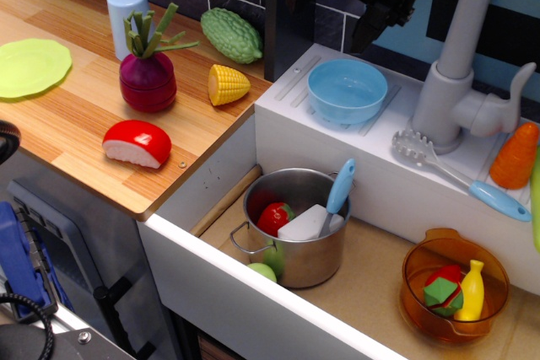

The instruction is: Lift bowl

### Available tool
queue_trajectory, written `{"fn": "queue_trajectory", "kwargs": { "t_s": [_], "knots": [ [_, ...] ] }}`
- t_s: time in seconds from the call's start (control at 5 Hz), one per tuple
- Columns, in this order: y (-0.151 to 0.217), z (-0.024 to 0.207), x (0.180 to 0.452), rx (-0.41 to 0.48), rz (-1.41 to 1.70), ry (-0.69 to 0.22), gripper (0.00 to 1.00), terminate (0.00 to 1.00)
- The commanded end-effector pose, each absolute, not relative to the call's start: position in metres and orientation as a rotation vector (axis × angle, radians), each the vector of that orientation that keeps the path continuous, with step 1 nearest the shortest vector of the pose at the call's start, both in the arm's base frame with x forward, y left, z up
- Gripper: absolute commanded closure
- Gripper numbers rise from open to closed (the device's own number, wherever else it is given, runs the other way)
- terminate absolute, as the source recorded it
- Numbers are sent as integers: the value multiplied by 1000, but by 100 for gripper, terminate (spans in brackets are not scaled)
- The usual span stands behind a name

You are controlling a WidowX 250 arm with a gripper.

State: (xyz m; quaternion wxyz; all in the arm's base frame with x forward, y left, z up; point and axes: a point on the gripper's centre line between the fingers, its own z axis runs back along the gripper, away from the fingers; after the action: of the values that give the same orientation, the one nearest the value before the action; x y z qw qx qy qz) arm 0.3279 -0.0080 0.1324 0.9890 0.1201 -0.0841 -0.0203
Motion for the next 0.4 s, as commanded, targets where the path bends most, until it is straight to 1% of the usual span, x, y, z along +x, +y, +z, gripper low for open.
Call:
{"fn": "queue_trajectory", "kwargs": {
  "t_s": [0.0,0.2],
  "knots": [
    [-8,132,328,241,-41,-169,0,0],
    [-11,115,340,238,-248,-251,0,0]
  ]
}}
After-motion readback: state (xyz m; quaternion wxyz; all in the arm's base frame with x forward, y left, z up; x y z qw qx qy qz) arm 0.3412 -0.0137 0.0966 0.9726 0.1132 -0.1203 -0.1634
